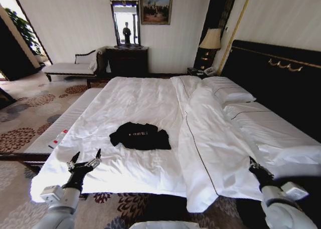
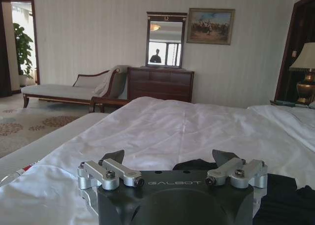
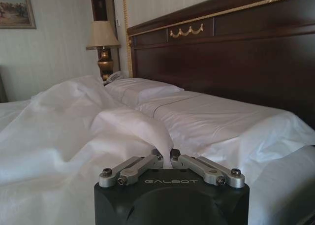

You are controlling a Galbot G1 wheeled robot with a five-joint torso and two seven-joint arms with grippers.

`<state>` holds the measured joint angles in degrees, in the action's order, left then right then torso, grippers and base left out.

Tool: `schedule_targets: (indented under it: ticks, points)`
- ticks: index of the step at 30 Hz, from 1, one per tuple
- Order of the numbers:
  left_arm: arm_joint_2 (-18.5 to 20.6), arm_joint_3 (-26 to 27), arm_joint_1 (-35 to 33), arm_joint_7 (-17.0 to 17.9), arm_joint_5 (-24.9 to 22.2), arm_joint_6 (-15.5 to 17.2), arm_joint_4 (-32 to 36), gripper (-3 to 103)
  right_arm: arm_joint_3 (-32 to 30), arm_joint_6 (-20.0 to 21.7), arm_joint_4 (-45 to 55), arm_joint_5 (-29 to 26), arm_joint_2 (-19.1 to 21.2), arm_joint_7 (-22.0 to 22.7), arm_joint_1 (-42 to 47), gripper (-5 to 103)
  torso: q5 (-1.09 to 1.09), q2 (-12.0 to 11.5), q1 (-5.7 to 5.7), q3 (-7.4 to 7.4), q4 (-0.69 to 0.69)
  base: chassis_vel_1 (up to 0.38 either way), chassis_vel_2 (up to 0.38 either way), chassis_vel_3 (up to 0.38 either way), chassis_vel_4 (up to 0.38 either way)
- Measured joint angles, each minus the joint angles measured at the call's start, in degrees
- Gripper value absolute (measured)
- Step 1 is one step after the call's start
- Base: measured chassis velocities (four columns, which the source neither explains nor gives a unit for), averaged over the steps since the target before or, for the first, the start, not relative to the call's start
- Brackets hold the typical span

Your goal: Fold the clothes on the bed.

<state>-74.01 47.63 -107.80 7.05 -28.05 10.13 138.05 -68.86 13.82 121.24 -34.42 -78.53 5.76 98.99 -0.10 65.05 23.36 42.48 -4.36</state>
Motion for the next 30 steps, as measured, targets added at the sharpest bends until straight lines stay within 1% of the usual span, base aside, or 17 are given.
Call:
schedule_targets:
  ticks: [1,3,6,8,11,13,15,20,27,28,30]
  points:
    - [0.00,0.00,0.00,0.00,0.00,0.00,0.00,100,0.00,0.00,0.00,0.00,0.00,0.00,0.00,1,0.00,0.00,0.00,0.00,0.00,0.000,0.000,0.000,0.000]
    - [0.00,-0.13,-0.01,0.07,0.02,0.06,0.01,100,-1.02,-0.60,-0.15,2.24,-0.38,0.39,0.07,1,0.00,0.00,0.00,0.00,0.02,0.000,0.000,0.000,0.000]
    - [-0.25,-0.25,-0.17,0.13,0.11,0.12,0.20,100,-3.34,-1.80,-2.95,5.54,-1.02,1.08,-0.46,1,0.01,0.00,0.00,0.00,0.04,0.000,0.000,0.000,0.000]
    - [-0.27,-0.25,-0.21,0.12,0.12,0.12,0.20,100,-3.64,-1.94,-3.40,5.82,-1.07,1.12,-0.53,1,0.01,0.00,0.00,0.00,0.04,0.000,0.000,0.000,0.000]
    - [-0.24,-0.20,-0.51,0.07,0.15,0.12,0.12,100,-6.83,-4.36,-8.90,8.43,-0.64,0.84,-0.78,1,0.02,0.00,0.00,0.00,0.07,0.000,0.000,0.000,0.000]
    - [-0.21,-0.20,-0.50,0.06,0.15,0.12,0.09,100,-7.08,-4.68,-9.46,8.84,-0.51,0.74,-0.79,1,0.02,0.00,0.00,0.00,0.07,0.000,0.000,0.000,0.000]
    - [0.05,-0.35,-0.27,0.06,0.16,0.13,-0.05,100,-8.22,-6.16,-12.21,10.54,0.22,0.34,-0.90,1,0.02,0.00,0.01,0.00,0.07,0.000,0.000,0.000,0.000]
    - [0.21,-0.83,0.06,0.13,0.30,0.23,-0.11,100,-8.14,-6.38,-14.60,9.88,0.65,0.61,-1.45,1,0.01,-0.01,0.01,0.00,0.02,0.000,0.000,0.000,0.000]
    - [-0.15,-0.53,-0.16,0.10,0.34,0.25,-0.11,100,-7.61,-6.41,-15.71,9.78,0.56,1.31,-2.25,1,0.00,0.00,0.01,0.00,0.01,0.000,0.000,0.000,0.000]
    - [-0.22,-0.49,-0.19,0.09,0.34,0.25,-0.11,100,-7.57,-6.53,-15.74,9.78,0.54,1.37,-2.25,-1,0.00,0.00,0.01,0.00,0.01,0.000,0.000,0.000,0.000]
    - [-0.57,-0.48,-0.23,0.06,0.39,0.23,-0.10,100,-7.60,-7.13,-15.78,9.68,0.34,1.75,-2.27,10,-0.02,0.00,0.00,0.00,-0.06,0.000,0.000,0.000,0.000]
